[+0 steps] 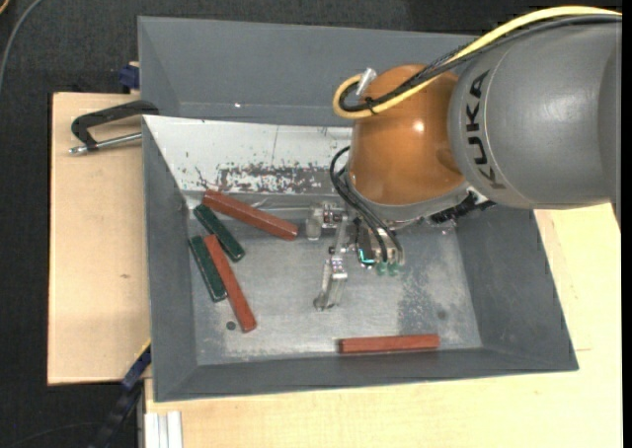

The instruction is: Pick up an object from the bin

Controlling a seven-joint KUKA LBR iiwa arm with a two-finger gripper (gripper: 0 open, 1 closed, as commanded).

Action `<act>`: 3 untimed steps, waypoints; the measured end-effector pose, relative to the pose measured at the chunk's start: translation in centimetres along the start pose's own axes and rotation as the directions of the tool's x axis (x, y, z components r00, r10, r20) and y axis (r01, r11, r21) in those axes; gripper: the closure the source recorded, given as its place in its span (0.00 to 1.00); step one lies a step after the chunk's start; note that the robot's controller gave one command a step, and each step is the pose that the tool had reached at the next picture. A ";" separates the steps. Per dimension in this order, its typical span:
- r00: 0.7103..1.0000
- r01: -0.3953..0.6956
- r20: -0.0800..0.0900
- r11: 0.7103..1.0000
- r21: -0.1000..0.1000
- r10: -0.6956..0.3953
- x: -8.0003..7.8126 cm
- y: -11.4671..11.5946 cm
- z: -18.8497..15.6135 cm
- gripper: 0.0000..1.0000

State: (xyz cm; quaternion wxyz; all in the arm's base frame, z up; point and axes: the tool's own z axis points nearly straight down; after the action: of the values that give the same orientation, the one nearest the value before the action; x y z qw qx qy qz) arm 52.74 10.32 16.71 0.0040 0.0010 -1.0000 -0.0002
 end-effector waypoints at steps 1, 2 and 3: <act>0.991 0.135 0.013 0.991 -0.003 -0.134 -4.9 5.7 9.7 0.00; 0.986 -0.163 0.015 0.987 -0.007 0.163 -6.3 11.7 6.7 0.00; 0.974 0.228 0.015 0.974 -0.001 -0.228 -7.3 12.0 9.5 0.00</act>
Offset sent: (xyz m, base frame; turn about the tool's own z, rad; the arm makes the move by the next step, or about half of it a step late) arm 0.0471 0.0534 -0.0965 -0.1318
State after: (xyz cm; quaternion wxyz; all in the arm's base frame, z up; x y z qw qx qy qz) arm 59.91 22.29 7.20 -0.0036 0.1158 -0.9933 -0.0020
